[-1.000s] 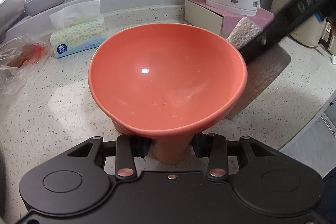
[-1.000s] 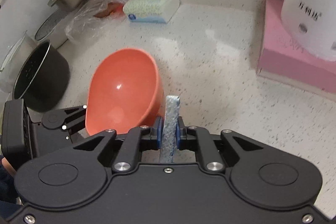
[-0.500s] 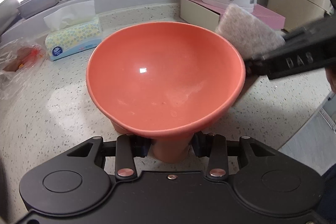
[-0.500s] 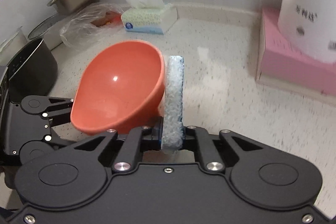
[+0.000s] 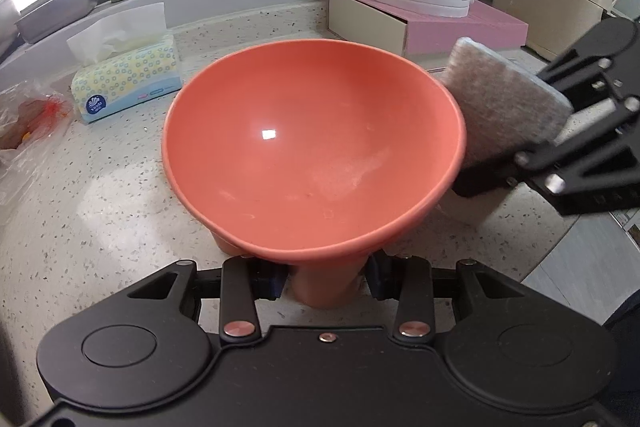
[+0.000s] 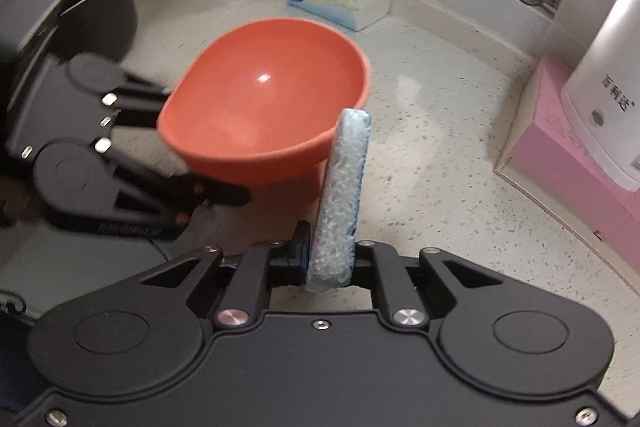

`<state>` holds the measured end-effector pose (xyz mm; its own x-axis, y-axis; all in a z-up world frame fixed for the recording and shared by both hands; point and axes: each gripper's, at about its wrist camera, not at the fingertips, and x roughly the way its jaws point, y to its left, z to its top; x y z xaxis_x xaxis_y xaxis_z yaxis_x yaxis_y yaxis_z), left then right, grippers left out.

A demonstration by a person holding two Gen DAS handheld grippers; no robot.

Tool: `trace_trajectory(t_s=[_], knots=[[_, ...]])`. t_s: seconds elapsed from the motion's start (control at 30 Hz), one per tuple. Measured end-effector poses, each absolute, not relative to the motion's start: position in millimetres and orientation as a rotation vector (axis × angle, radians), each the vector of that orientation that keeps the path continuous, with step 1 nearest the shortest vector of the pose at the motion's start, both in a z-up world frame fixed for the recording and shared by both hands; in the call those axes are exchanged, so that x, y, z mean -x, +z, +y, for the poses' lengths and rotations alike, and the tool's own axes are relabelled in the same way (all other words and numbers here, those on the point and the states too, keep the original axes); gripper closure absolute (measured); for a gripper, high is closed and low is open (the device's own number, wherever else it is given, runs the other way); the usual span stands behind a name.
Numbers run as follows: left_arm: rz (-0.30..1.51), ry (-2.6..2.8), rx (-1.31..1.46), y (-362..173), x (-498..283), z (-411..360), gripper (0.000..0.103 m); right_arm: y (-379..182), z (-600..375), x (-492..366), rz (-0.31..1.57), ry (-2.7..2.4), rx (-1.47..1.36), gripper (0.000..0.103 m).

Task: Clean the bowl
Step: 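Lift and tilt the orange bowl with the left gripper while the right gripper holds the sponge beside it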

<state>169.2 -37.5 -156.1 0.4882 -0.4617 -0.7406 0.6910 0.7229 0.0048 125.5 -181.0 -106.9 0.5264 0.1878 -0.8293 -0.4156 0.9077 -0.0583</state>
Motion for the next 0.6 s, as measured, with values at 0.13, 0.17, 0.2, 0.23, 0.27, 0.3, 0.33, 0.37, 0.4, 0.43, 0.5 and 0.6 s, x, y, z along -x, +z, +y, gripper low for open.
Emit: trace_trajectory(t_s=[0.13, 0.17, 0.2, 0.23, 0.27, 0.3, 0.33, 0.37, 0.4, 0.43, 0.5, 0.6], knots=[[0.797, -0.753, -0.355, -154, -171, -39, 0.064, -105, -169, -111, 0.955, 0.485, 0.305, 0.091], [0.795, -0.765, -0.369, -154, -170, -40, 0.063, -104, -166, -109, 0.951, 0.489, 0.324, 0.091], [0.781, -0.764, -0.403, -153, -168, -42, 0.055, -104, -162, -106, 0.945, 0.496, 0.346, 0.091], [0.757, -0.752, -0.446, -152, -164, -43, 0.044, -102, -160, -104, 0.940, 0.500, 0.357, 0.091], [0.741, -0.737, -0.464, -152, -162, -43, 0.038, -101, -159, -103, 0.937, 0.499, 0.358, 0.091], [0.719, -0.717, -0.477, -150, -158, -41, 0.027, -100, -160, -103, 0.938, 0.495, 0.356, 0.091], [0.691, -0.696, -0.480, -147, -152, -38, 0.024, -99, -163, -104, 0.939, 0.488, 0.349, 0.091], [0.680, -0.688, -0.474, -145, -149, -35, 0.024, -98, -166, -105, 0.939, 0.482, 0.341, 0.091], [0.682, -0.680, -0.464, -143, -148, -33, 0.023, -97, -169, -105, 0.940, 0.478, 0.336, 0.091], [0.674, -0.656, -0.442, -138, -143, -29, 0.023, -97, -172, -106, 0.941, 0.474, 0.332, 0.091], [0.661, -0.612, -0.385, -128, -139, -23, 0.023, -96, -177, -105, 0.941, 0.468, 0.328, 0.091], [0.670, -0.587, -0.251, -109, -133, -13, 0.024, -93, -187, -104, 0.939, 0.456, 0.322, 0.091]])
